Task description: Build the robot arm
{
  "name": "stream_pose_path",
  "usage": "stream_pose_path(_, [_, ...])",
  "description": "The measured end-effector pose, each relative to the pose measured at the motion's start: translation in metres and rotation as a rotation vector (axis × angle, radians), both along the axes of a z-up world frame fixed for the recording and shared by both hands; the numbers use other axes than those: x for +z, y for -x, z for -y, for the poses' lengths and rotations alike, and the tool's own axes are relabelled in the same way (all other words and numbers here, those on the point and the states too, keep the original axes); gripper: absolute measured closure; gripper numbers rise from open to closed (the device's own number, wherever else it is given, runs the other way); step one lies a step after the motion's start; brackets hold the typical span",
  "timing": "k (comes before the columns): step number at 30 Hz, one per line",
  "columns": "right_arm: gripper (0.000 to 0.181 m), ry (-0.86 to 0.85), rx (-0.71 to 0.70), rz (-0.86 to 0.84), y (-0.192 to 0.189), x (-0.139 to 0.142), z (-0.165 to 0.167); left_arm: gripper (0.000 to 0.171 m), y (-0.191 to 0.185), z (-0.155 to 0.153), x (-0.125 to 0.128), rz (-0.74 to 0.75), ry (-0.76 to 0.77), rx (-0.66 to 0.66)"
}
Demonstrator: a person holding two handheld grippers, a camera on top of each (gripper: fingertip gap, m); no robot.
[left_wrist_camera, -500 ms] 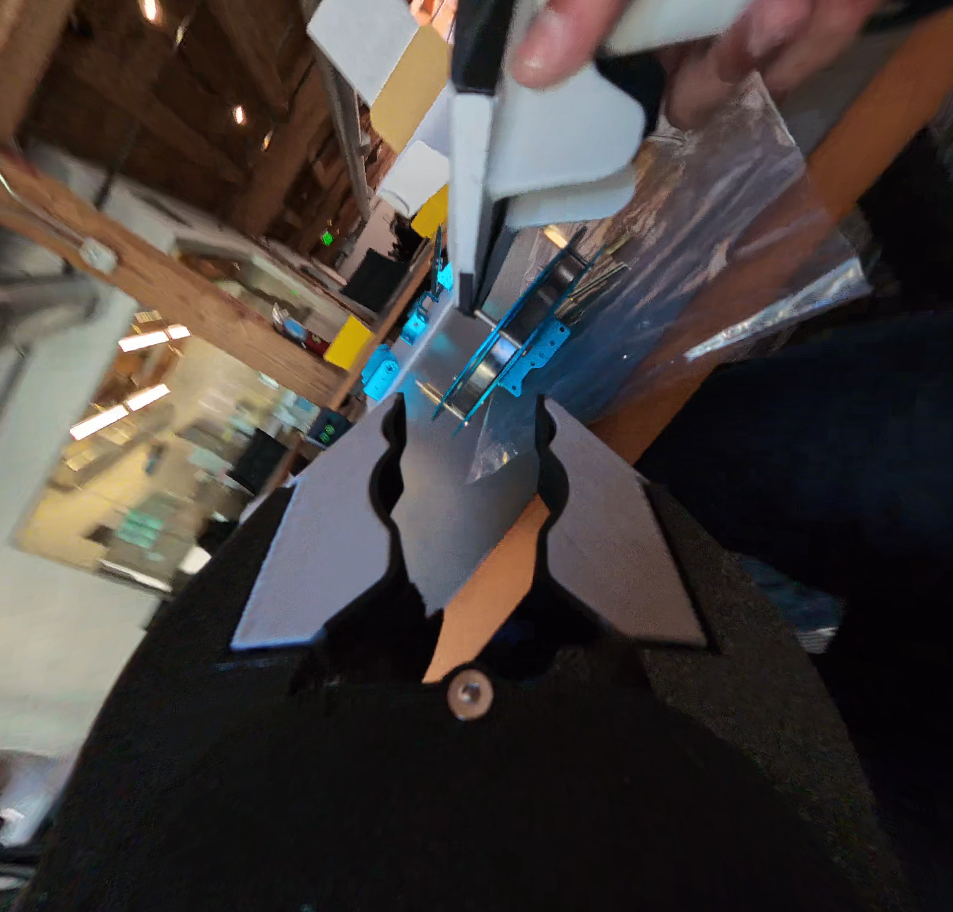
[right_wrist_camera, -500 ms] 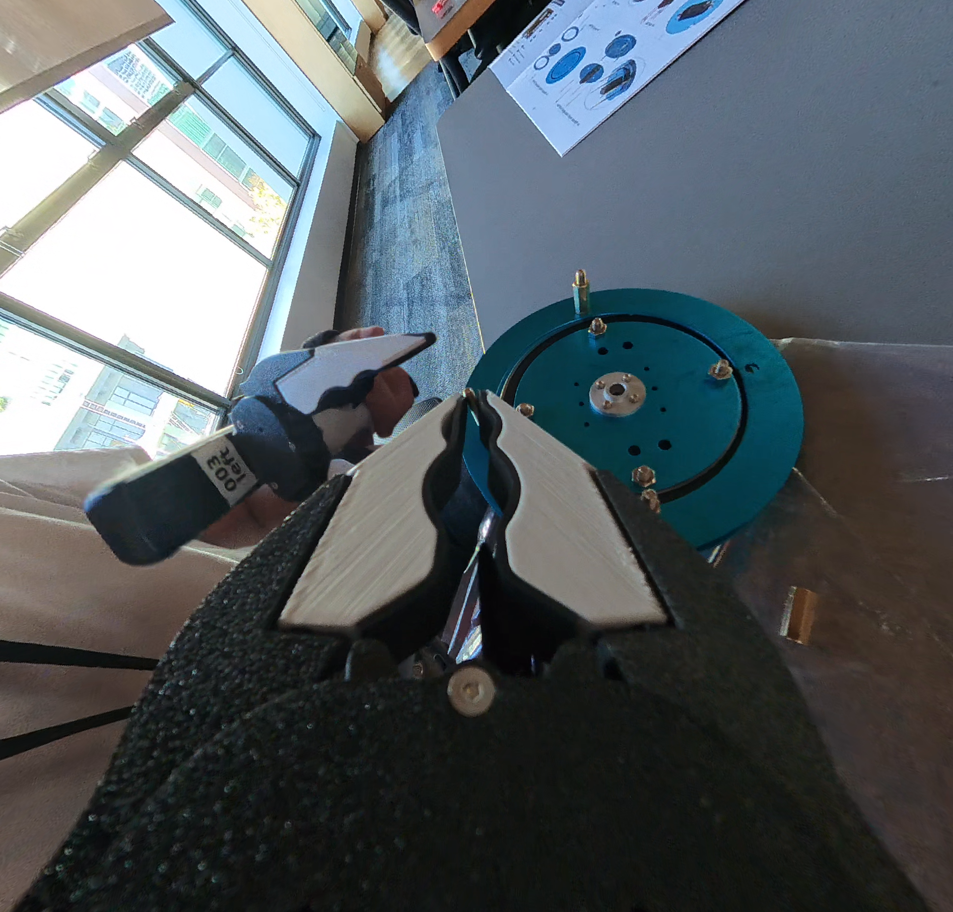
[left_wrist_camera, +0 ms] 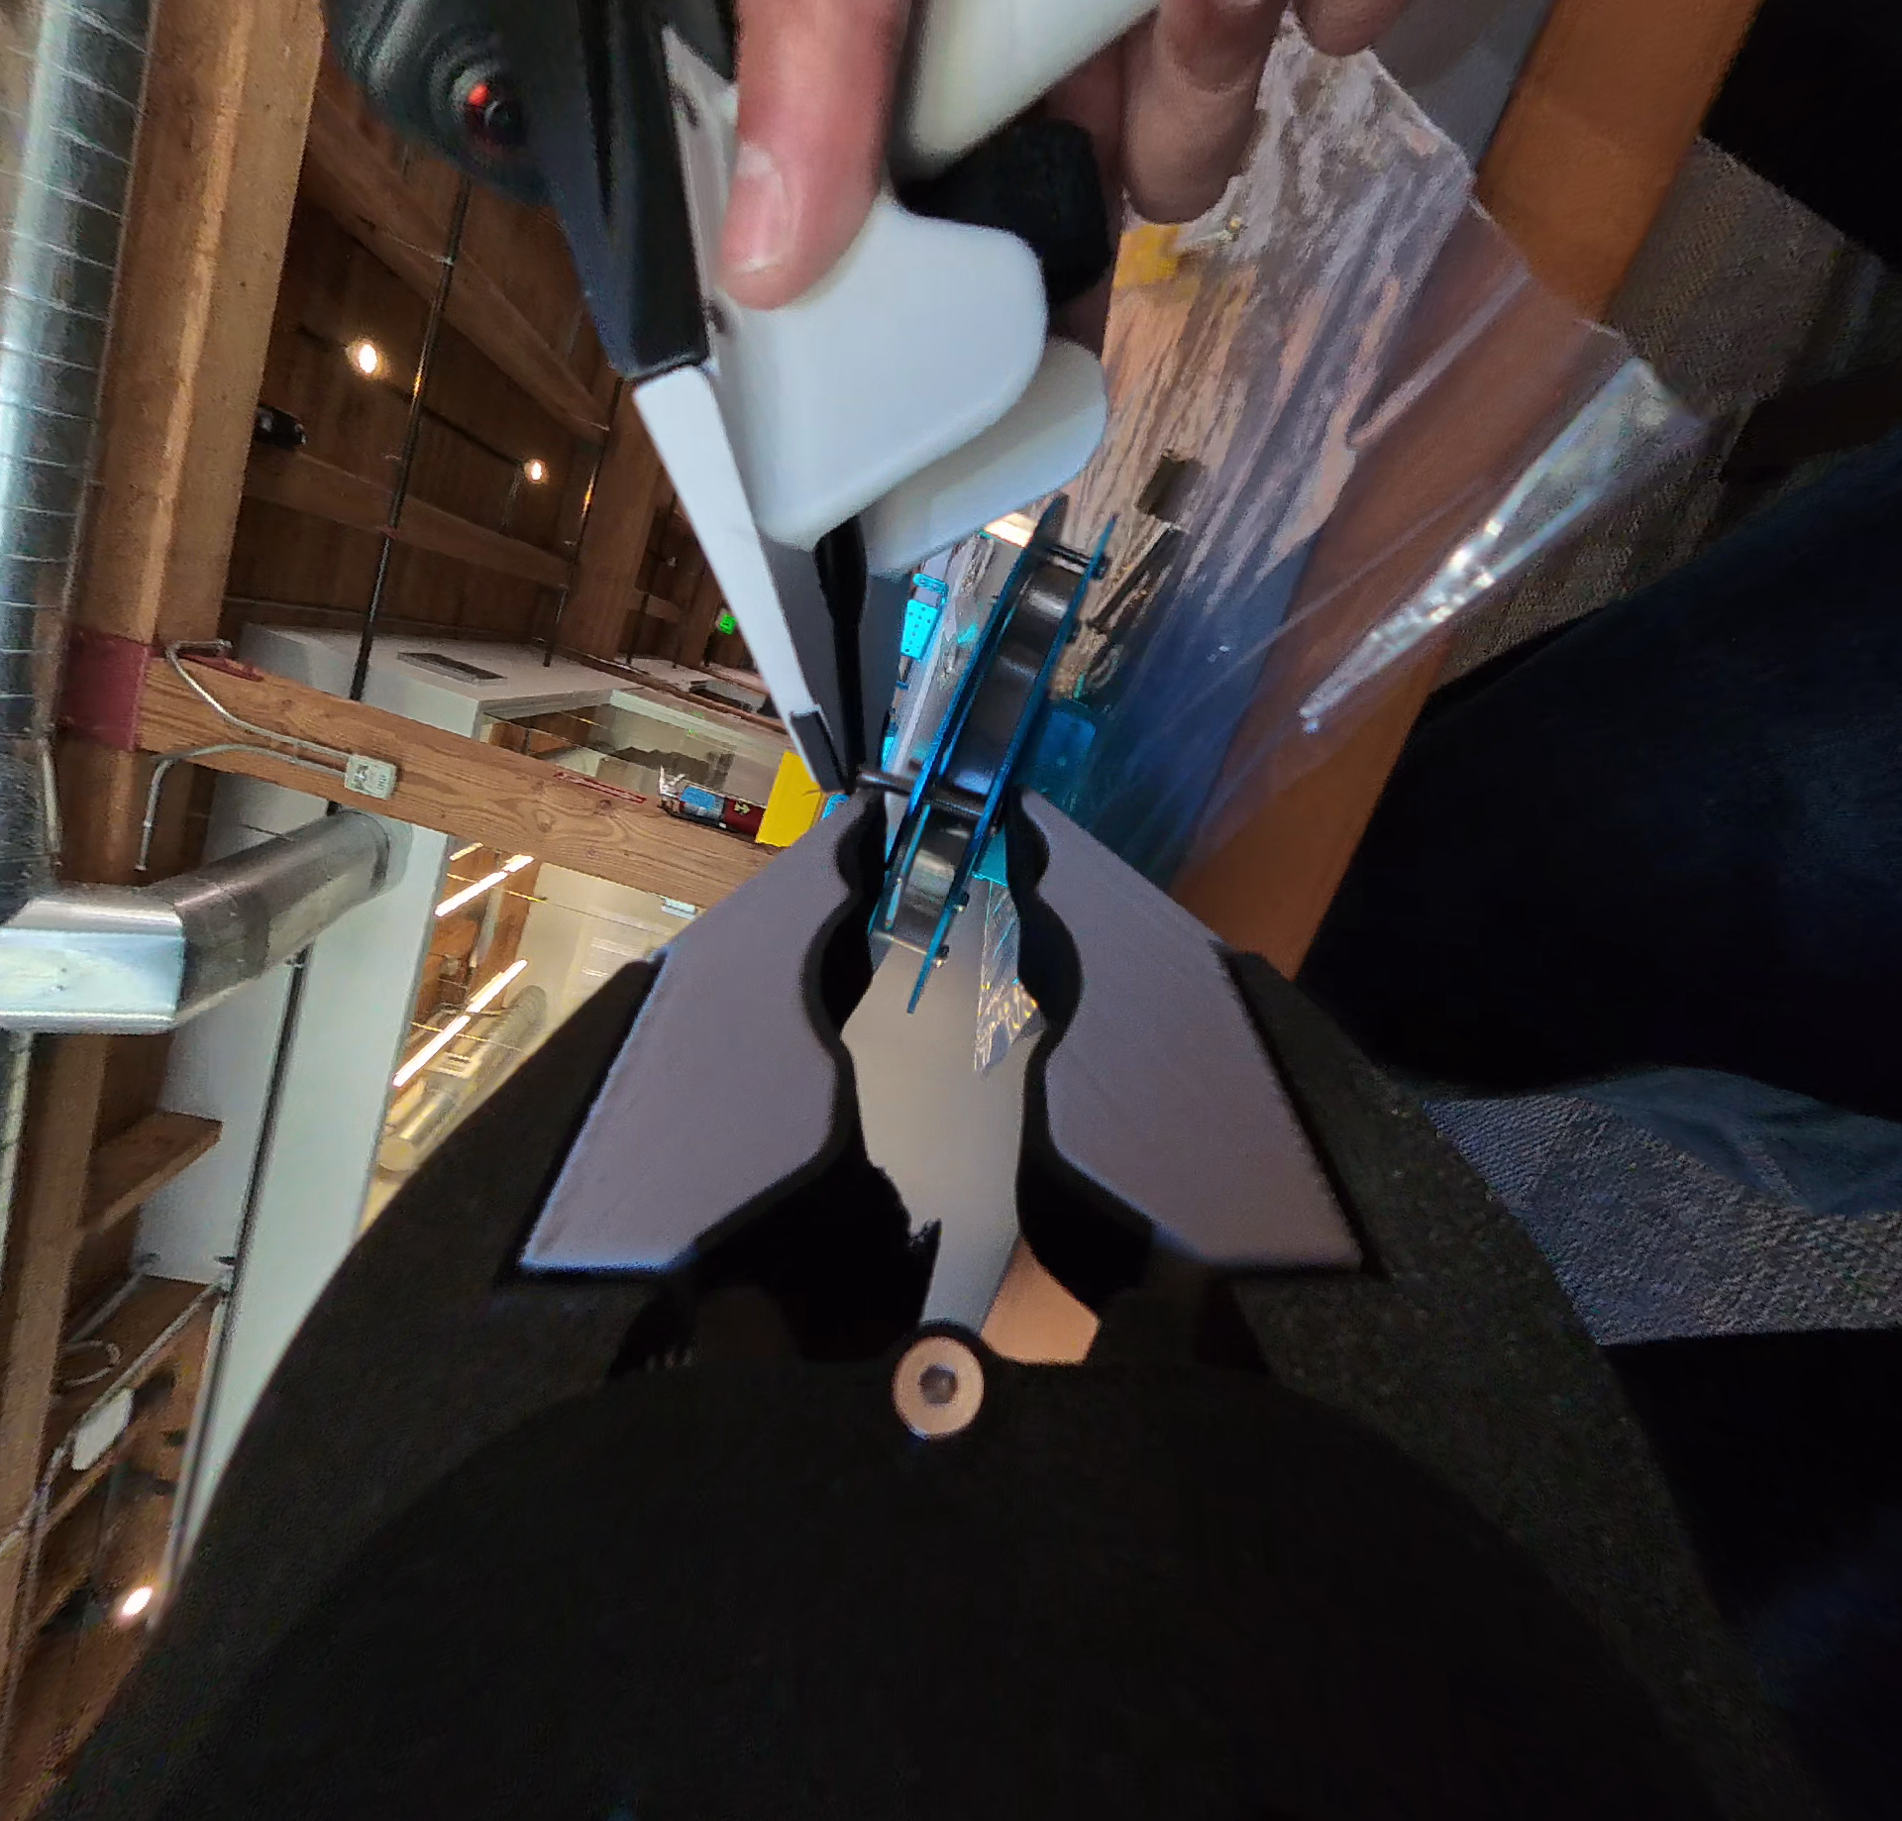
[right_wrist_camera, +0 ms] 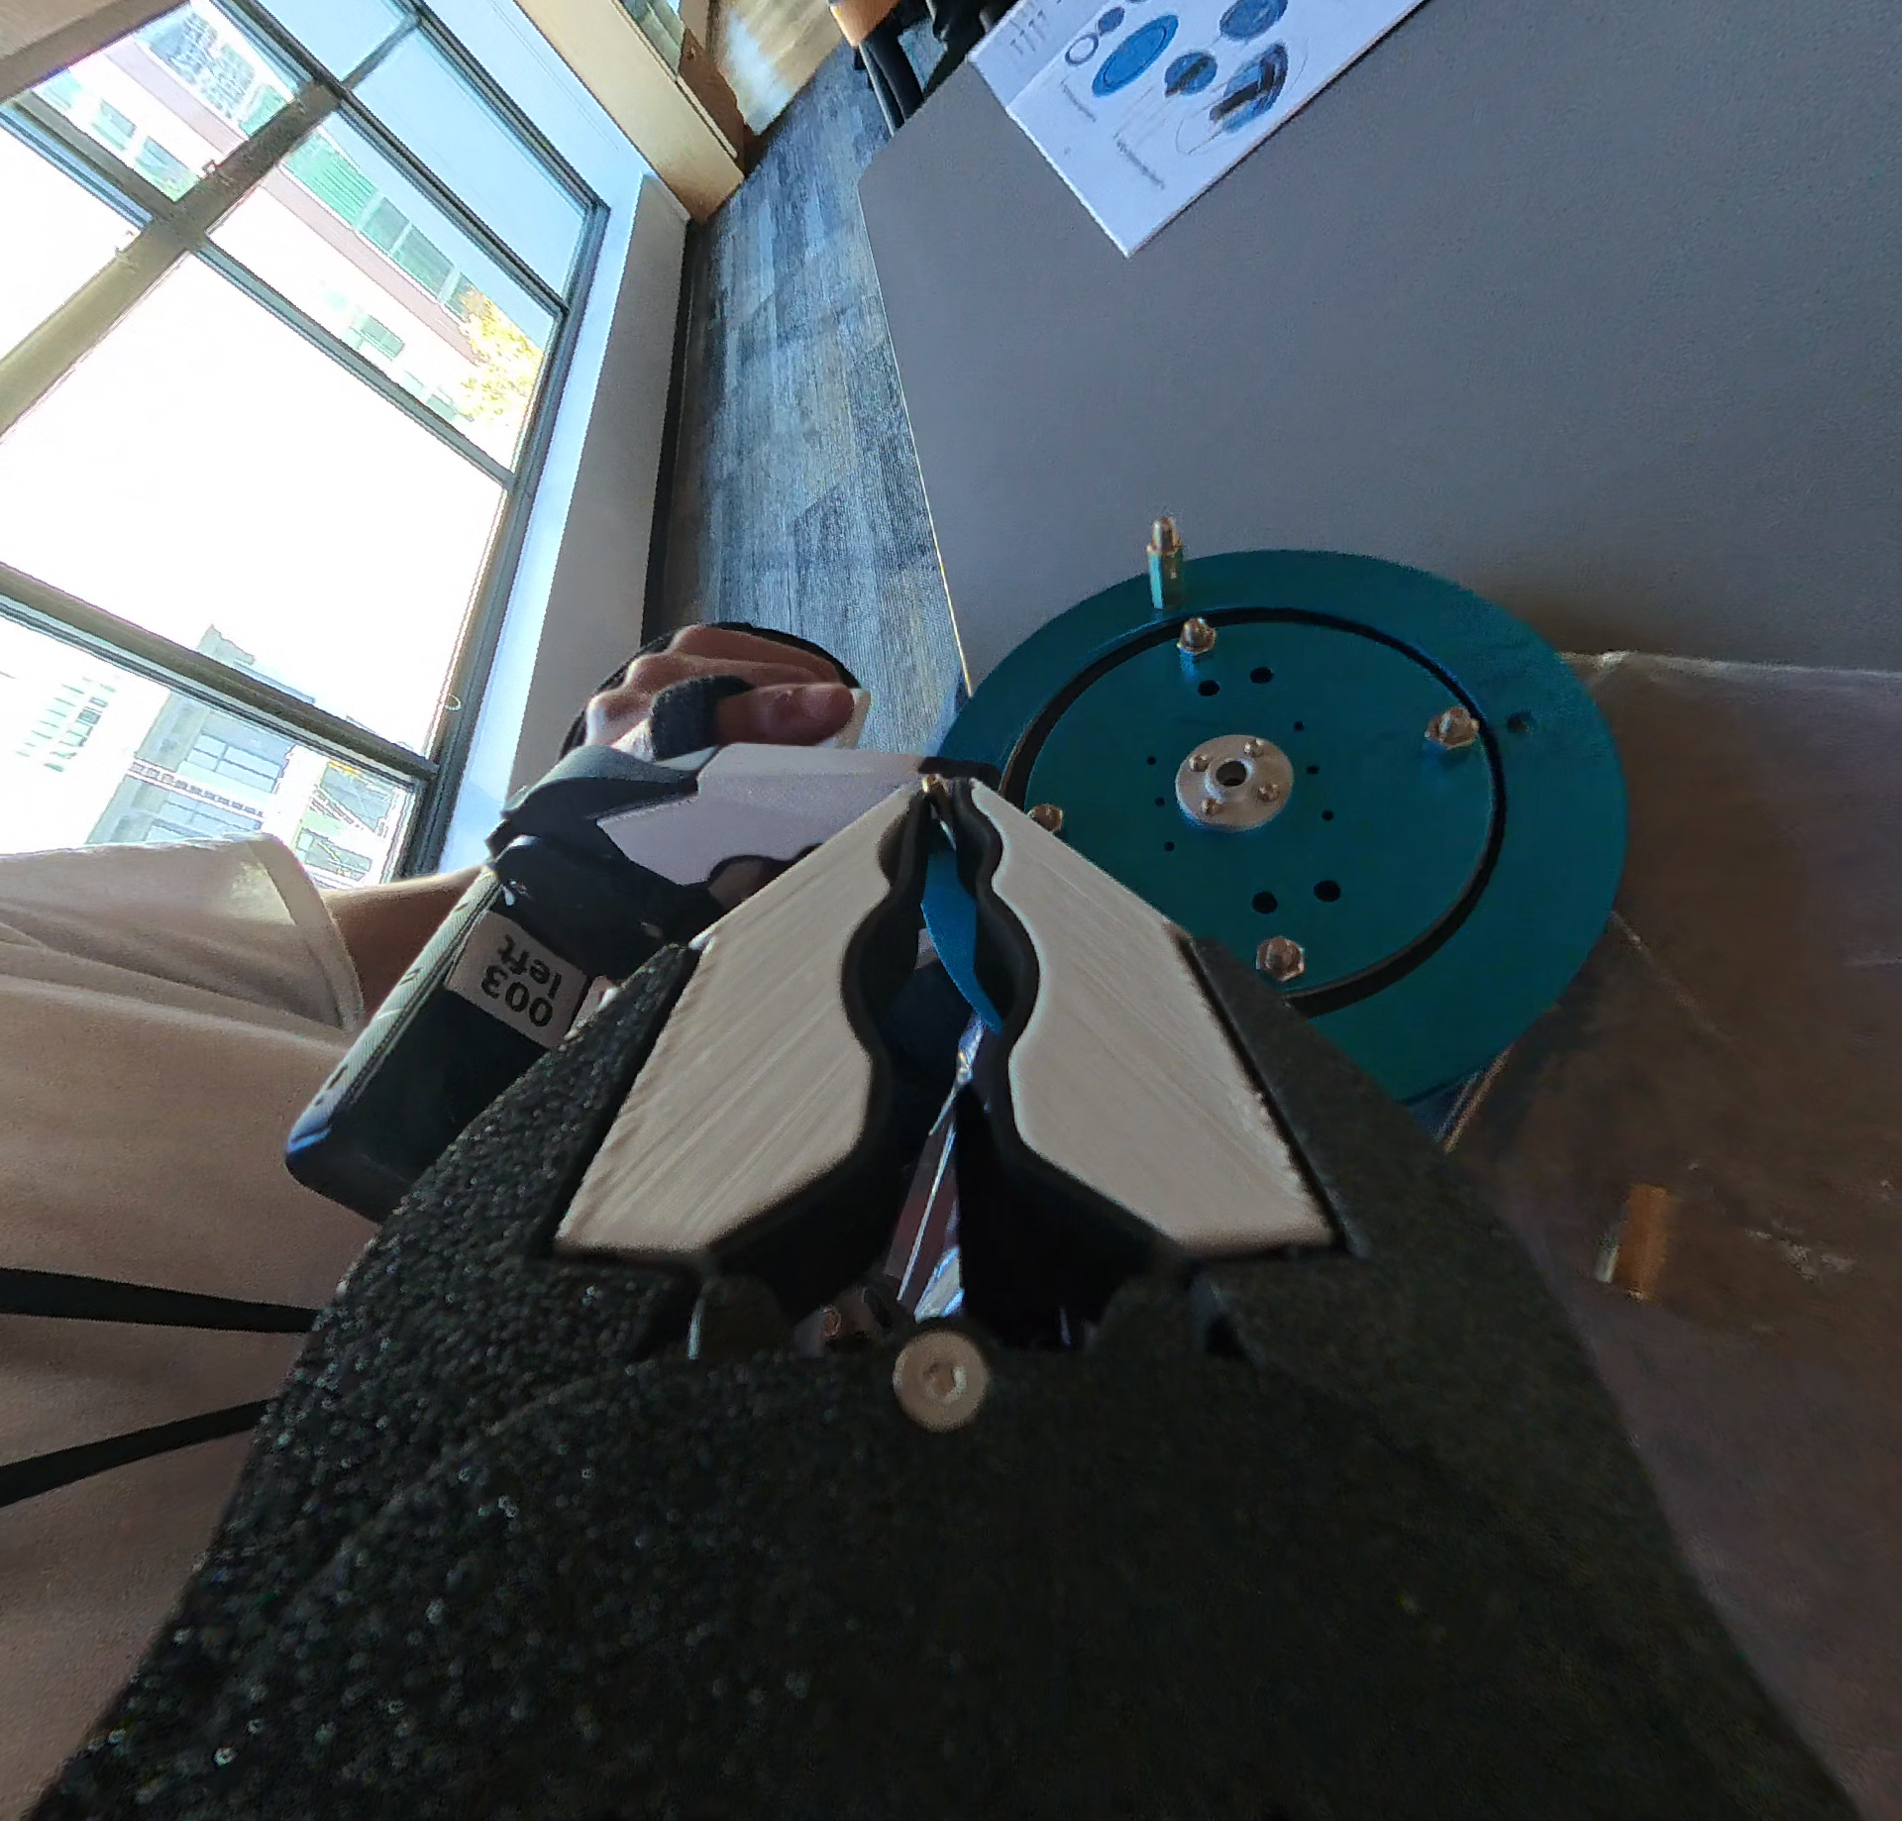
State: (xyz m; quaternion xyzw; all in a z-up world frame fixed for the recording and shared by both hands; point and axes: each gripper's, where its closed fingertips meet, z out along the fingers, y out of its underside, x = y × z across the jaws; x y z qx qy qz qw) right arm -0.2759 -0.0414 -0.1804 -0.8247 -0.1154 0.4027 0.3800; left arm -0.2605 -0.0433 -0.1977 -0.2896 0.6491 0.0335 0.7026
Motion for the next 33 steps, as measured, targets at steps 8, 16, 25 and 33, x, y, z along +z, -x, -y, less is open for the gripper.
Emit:
stream_pose_path(8, [0.166,-0.065,0.063,0.071,0.001,-0.006,0.012,0.155,0.004,-0.003,-0.016,-0.026,-0.061,0.047])
stream_pose_path(16, [0.165,-0.321,-0.039,0.388,-0.080,0.016,0.016,0.155,0.005,-0.002,-0.016,0.007,-0.031,0.031])
stream_pose_path(25, [0.155,-0.213,0.126,0.733,-0.118,-0.042,0.016,0.155,0.010,-0.003,-0.018,-0.011,-0.053,0.025])
stream_pose_path(33, [0.164,-0.124,0.173,0.745,-0.114,-0.055,0.011,0.155,0.014,-0.005,-0.019,0.003,-0.041,0.033])
